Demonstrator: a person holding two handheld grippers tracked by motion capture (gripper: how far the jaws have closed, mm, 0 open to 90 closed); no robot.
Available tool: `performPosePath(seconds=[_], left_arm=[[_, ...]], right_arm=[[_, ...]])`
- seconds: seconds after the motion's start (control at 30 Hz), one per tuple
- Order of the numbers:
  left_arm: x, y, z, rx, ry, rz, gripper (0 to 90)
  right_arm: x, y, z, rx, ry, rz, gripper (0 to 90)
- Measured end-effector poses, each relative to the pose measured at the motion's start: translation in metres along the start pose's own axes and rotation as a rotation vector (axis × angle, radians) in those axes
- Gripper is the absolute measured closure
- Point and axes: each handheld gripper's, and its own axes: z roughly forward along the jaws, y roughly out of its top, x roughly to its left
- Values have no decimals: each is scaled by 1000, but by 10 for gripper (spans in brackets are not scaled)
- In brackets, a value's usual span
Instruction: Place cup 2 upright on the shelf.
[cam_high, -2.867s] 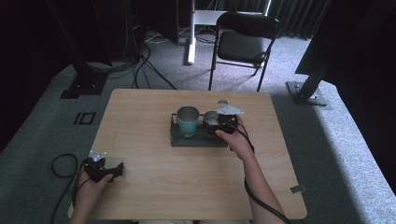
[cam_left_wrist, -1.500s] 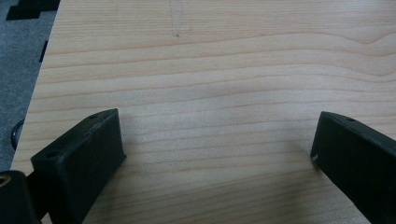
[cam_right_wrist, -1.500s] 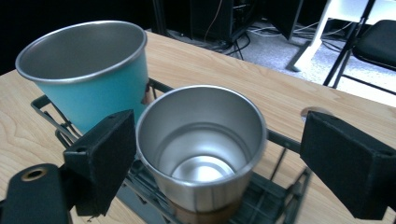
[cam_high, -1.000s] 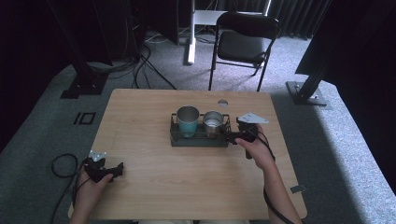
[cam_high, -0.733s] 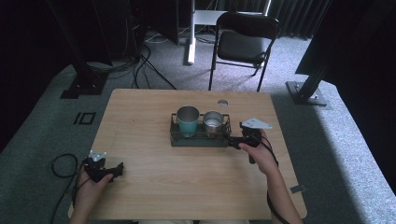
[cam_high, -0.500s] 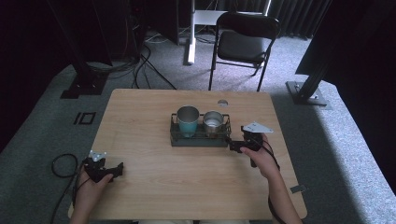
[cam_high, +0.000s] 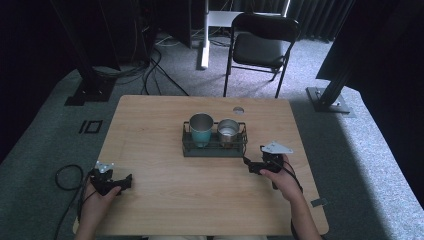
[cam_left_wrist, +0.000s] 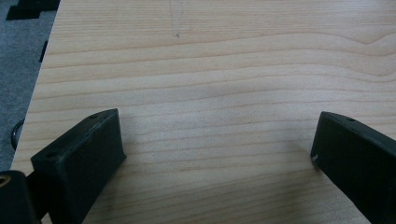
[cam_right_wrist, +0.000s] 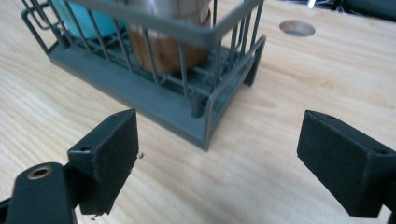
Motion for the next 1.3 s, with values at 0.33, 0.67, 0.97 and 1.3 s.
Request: performPosePath(seconds=[0.33,0.67,0.97,1.3], left_arm=[[0,0,0,2,0,1,29],[0,0,0,1,0,1,30],[0,0,0,1,0,1,29],[0,0,0,1,0,1,29]], right_arm=[[-1,-21,-7,40,-14,-16,123],[-5,-43,-17,75,-23,18,123],[-11,-57,-31,95,-45,27,123],[-12,-71,-50,144,-38,18,123]])
